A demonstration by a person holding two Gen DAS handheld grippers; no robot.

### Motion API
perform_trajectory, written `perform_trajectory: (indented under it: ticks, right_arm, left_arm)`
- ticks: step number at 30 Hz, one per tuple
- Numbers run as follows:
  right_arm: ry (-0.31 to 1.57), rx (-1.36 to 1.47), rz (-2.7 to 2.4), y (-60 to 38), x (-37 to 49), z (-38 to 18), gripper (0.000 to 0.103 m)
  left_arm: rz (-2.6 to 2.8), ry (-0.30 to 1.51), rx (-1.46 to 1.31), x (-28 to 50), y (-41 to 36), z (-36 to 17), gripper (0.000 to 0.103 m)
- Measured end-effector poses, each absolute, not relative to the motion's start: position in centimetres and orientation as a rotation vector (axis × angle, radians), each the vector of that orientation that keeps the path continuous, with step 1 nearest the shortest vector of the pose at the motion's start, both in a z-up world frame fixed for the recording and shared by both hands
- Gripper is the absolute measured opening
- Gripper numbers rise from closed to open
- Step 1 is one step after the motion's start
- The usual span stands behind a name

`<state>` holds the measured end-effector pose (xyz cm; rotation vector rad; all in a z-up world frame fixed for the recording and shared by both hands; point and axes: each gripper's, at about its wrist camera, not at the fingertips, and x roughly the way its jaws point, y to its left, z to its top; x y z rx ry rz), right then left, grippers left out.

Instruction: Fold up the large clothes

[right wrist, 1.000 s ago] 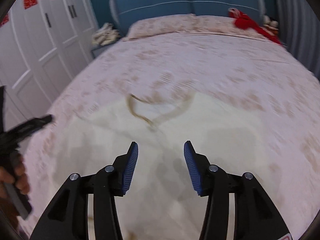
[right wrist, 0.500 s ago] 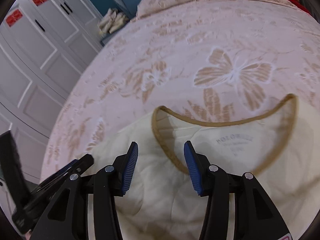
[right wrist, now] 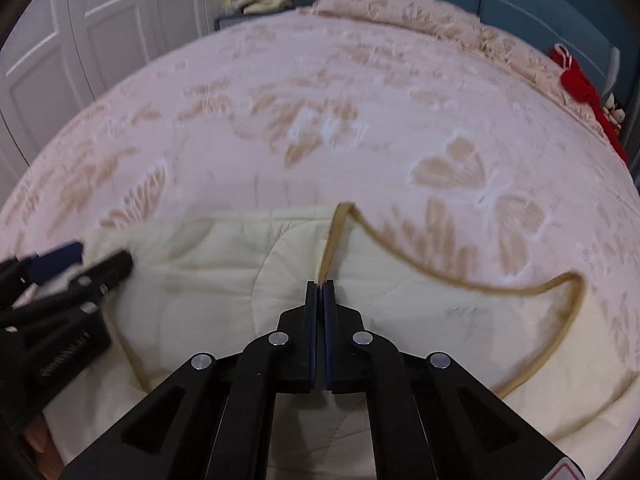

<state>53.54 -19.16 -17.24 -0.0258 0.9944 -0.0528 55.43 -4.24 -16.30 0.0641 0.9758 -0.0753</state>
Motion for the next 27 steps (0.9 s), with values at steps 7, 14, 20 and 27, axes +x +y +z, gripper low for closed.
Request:
perform_trajectory:
  ticks: [7, 14, 20, 27]
  right_arm:
    - [0.977, -0.058, -0.071, -18.8, 53.6, -17.9, 0.002]
    - [0.96, -0.071, -0.078, -18.4, 53.5, -18.3, 0.002]
    - [0.942, -0.07, -0.082, -18.5, 53.4, -18.3, 0.002]
    - [0.814, 0.199, -0.238, -25.8, 48.4, -12.1, 0.034]
  left_arm:
    - [-0.052, 0.909, 0.109, 54.8, -5.0, -17.1, 0.056]
    - [-0.029, 0.88, 0.143, 54.6, -5.6, -17.4, 0.057]
    - [-0.017, 0.866, 0.153, 54.6, -5.8, -17.6, 0.057]
    - [-0.058, 0.889, 0.09, 54.1, -4.7, -15.4, 0.062]
